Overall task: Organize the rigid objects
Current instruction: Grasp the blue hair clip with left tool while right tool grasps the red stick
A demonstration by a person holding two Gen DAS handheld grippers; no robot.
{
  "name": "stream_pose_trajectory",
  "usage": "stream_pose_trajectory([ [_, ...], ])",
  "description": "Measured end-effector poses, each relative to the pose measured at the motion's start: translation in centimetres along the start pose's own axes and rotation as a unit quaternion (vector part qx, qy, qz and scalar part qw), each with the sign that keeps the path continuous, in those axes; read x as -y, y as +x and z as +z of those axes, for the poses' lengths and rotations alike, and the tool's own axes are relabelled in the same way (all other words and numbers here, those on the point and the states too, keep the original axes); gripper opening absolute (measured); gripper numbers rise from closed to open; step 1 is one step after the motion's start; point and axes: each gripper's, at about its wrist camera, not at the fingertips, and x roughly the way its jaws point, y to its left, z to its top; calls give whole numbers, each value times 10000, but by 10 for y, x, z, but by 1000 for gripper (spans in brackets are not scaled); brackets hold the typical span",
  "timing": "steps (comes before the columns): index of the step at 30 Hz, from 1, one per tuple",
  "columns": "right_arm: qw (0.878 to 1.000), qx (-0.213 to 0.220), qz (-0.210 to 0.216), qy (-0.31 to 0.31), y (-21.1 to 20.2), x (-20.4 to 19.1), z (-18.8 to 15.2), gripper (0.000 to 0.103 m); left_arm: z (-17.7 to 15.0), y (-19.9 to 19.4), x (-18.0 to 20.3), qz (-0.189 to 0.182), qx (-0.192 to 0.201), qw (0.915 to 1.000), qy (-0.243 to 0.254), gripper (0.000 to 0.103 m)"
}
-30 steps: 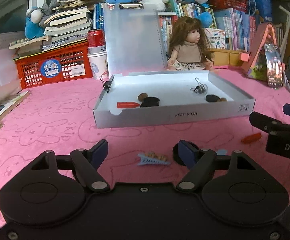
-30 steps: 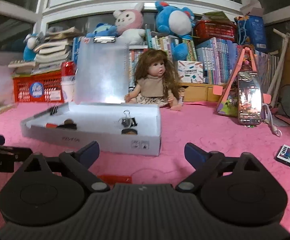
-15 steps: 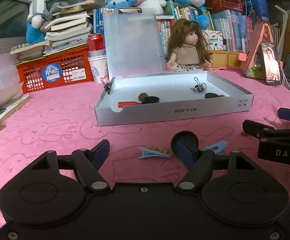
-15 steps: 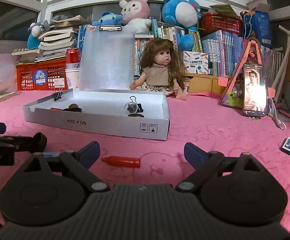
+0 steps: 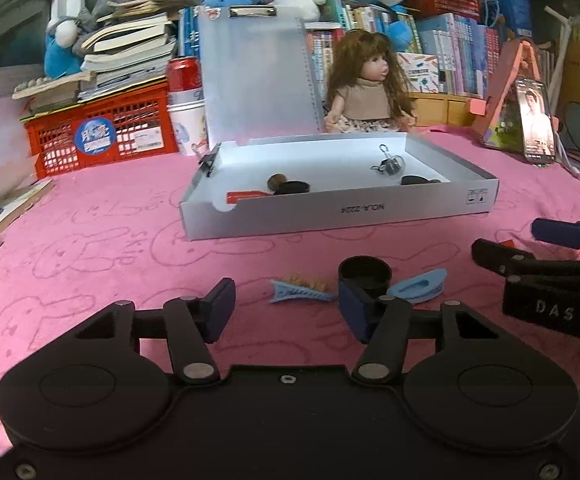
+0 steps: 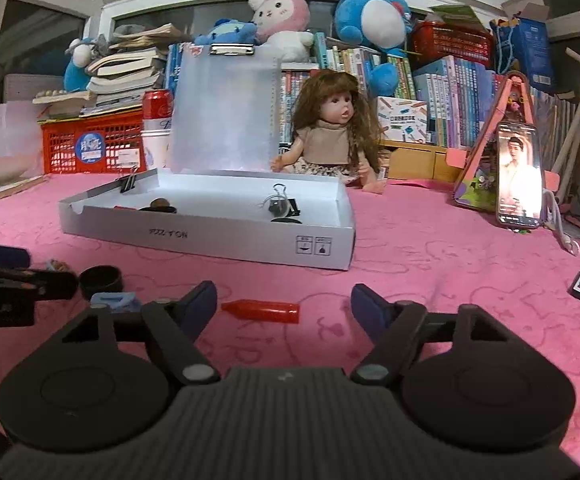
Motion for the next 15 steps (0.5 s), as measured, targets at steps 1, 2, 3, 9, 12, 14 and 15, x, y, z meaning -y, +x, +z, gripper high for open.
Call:
stream_pose_trajectory([
  [1,10000,-18,29,-20,0,-1,0,76,0,2,2,-9,12,10000,29,54],
  [2,10000,-34,56,-35,1,-2,0,73,1,3,3,-4,11,10000,48,51],
  [3,10000,-43,71,-45,1,-3,0,71,1,5,4,-5,-1,10000,57,50],
  [9,9998,-122,151,-15,2,-6,-1,50,1,6,6,-19,14,10000,13,36],
  [12,9997,-112,199,-3,2,-7,0,49,2,5,6,-9,-6,10000,-25,36],
  [14,9997,-68,228,-9,0,-8,1,49,4,4,5,4,-2,10000,-94,36],
  [15,9997,-44,241,-16,-1,-8,2,49,6,3,4,17,3,9999,-127,36],
])
